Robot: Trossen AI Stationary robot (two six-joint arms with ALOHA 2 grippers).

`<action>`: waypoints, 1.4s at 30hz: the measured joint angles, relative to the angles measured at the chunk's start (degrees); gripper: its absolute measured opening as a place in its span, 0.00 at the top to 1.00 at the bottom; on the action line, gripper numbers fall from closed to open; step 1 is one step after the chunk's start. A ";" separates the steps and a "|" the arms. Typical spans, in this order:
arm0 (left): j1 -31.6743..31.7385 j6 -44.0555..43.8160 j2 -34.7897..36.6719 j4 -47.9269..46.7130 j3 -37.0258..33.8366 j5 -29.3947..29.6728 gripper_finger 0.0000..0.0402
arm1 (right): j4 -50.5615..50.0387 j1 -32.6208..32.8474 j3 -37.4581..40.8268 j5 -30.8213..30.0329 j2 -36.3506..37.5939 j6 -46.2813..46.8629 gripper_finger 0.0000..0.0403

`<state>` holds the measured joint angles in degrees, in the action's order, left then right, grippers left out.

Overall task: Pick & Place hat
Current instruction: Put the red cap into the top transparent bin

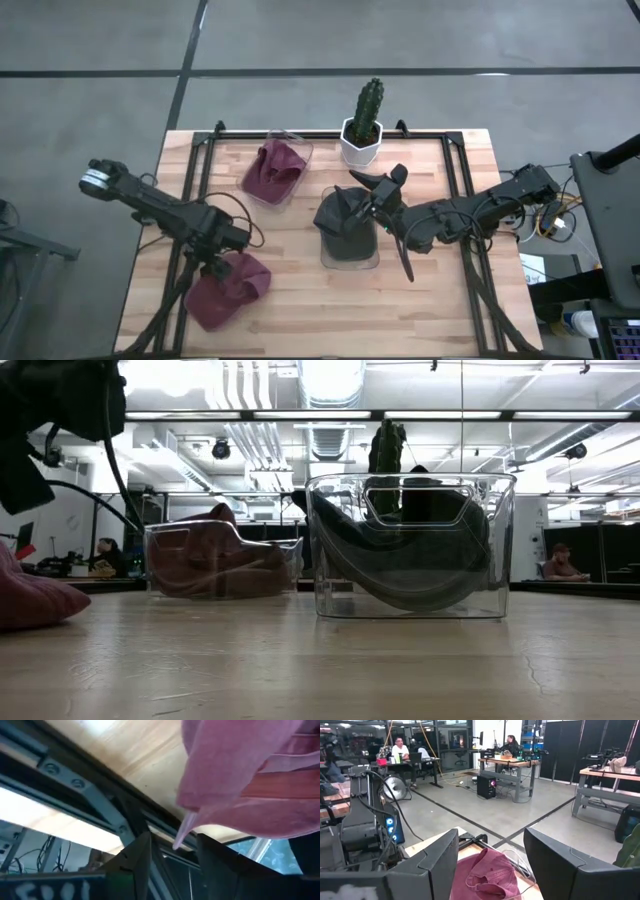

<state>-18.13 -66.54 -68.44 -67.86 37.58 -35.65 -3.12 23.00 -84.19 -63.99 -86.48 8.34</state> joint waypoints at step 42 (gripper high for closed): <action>0.86 -0.13 0.29 1.02 20.73 3.09 0.98 | 0.42 -0.02 0.01 -0.04 0.04 0.68 0.45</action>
<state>-17.27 -66.67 -68.15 -66.85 58.31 -32.56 -2.70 22.98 -84.18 -64.03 -86.43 9.02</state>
